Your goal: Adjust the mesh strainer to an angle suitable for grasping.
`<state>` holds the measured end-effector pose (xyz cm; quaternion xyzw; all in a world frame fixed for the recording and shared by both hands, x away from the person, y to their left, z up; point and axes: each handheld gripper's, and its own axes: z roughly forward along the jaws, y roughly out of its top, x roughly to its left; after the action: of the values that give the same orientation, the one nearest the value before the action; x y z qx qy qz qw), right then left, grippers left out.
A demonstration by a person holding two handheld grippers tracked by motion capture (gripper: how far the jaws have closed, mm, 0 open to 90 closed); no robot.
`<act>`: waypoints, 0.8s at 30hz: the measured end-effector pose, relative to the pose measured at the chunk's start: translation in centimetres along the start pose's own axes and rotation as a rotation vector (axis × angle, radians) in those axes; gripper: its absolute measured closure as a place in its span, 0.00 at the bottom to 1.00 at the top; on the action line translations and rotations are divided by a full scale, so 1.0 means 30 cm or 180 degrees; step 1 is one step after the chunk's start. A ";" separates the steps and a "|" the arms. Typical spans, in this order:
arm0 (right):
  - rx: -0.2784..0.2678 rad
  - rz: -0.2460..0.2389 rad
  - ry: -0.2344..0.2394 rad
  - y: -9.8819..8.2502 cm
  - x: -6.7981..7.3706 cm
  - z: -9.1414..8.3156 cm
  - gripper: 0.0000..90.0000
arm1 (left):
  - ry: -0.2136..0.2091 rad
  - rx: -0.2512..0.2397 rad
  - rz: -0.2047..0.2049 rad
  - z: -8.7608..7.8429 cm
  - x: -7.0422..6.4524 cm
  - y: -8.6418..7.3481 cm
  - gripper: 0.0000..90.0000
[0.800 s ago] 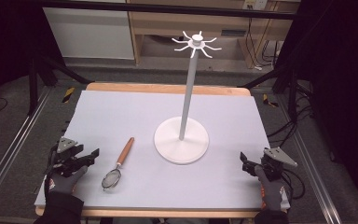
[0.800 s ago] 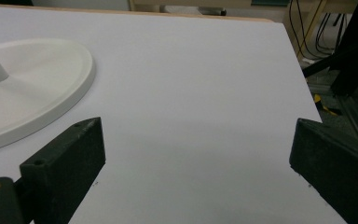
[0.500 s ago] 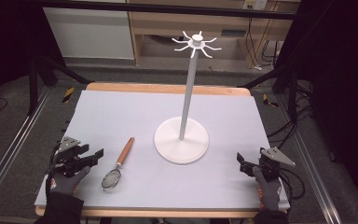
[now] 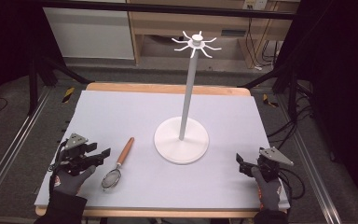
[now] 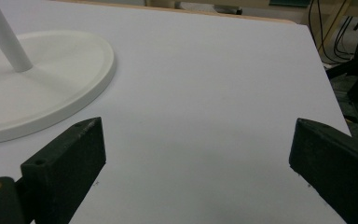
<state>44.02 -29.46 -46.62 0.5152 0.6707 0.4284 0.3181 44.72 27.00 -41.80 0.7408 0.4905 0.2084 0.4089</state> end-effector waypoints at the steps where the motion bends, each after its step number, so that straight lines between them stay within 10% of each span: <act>1: 0.0000 0.0003 0.0007 0.001 0.000 -0.001 0.05 | -0.0003 0.0012 0.0024 0.000 -0.006 0.006 0.42; 24: 0.0107 -0.0046 0.0103 0.005 0.012 0.004 0.05 | -0.0149 0.0274 0.0220 0.079 -0.095 0.117 0.44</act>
<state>44.08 -29.07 -46.51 0.5086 0.6866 0.4231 0.3016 47.11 22.85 -40.06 0.7789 0.4634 0.1837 0.3806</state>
